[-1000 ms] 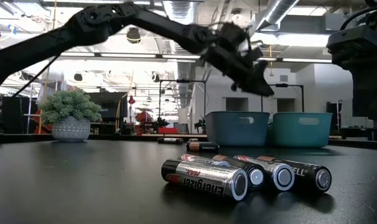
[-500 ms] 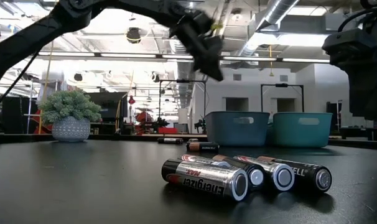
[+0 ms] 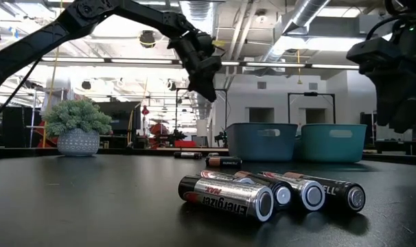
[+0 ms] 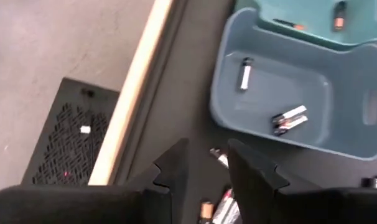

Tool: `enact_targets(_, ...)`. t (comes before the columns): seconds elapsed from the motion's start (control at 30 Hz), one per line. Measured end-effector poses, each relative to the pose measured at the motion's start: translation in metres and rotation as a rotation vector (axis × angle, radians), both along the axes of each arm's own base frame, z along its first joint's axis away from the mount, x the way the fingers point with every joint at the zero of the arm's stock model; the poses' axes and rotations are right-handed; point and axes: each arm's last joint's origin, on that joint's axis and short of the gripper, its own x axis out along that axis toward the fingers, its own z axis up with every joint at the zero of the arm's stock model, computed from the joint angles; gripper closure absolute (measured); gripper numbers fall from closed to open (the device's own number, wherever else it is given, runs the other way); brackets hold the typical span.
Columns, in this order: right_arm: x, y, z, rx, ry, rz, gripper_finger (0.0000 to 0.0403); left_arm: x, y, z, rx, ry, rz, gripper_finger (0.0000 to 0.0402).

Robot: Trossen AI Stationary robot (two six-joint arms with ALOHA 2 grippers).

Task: Sort batteries
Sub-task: Put the black battery into the green bin

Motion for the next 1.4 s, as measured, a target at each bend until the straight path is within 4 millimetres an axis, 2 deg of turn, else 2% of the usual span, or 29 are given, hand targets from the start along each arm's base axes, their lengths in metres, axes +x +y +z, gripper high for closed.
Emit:
enact_targets(0.17,0.0,-0.001,0.0,-0.003,0.004,-0.004,0.0239,-0.022,0.014,-0.012,-0.045,0.037,0.074,0.0318)
enact_targets(0.3,0.0,-0.001,0.0,-0.003,0.005,-0.003,0.0239,-0.046,0.012,-0.024,-0.062,0.034,0.135,0.0332)
enact_targets(0.5,0.0,-0.001,0.0,-0.003,0.005,-0.003,0.0239,-0.086,-0.019,-0.047,0.025,-0.036,0.234,0.0338)
enact_targets(0.67,0.001,-0.001,0.0,-0.008,0.002,0.019,0.0239,-0.107,-0.049,-0.059,0.12,-0.098,0.213,0.0338)
enact_targets(0.77,0.001,-0.001,0.0,-0.009,0.003,0.021,0.0239,-0.112,-0.058,-0.065,0.151,-0.133,0.204,0.0338)
enact_targets(1.07,0.001,-0.001,0.0,-0.007,0.0,0.019,0.0239,-0.114,-0.061,-0.076,0.12,-0.137,0.227,0.0331)
enact_targets(1.4,0.001,-0.001,0.0,-0.007,0.0,0.02,0.0239,-0.11,-0.059,-0.072,0.2,-0.168,0.174,0.024)
